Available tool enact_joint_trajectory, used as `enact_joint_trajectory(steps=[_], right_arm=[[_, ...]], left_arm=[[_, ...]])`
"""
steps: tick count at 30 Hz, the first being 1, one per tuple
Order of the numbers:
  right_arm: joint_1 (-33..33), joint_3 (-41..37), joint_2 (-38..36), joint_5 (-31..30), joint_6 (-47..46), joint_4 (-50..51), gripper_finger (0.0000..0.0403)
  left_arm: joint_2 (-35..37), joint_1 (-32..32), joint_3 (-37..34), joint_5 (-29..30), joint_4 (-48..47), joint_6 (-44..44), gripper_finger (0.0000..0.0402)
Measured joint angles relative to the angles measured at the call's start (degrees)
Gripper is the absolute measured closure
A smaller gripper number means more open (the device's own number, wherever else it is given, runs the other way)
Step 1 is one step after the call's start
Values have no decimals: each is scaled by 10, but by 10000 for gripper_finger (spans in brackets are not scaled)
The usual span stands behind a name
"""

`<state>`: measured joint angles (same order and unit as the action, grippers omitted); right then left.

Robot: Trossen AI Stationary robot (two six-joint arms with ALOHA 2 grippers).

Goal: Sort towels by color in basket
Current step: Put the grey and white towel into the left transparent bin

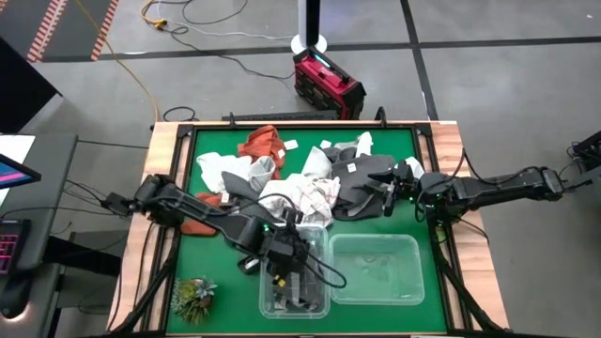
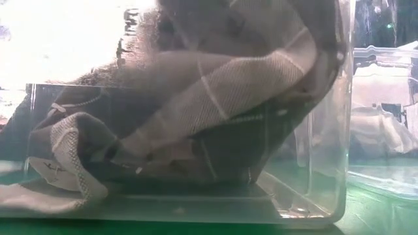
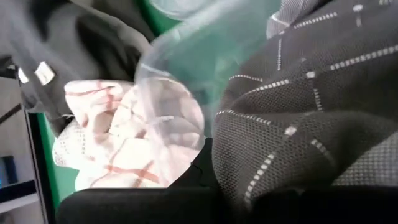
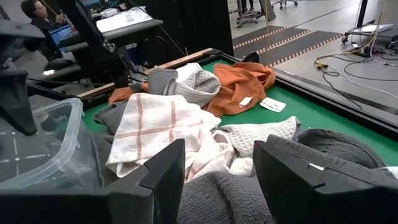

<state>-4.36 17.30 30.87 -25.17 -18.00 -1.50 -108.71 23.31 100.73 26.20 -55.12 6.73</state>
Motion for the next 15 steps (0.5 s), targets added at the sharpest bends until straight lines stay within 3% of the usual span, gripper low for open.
enact_joint_trajectory(steps=[4,7,15], right_arm=[[0,0,0,0,0,6,184],[0,0,0,0,0,10,184],[0,0,0,0,0,10,184]], left_arm=[[-15,10,4,-9,-10,33,398],[-19,11,4,-54,-10,51,398],[-19,7,3,-75,36,20,388]])
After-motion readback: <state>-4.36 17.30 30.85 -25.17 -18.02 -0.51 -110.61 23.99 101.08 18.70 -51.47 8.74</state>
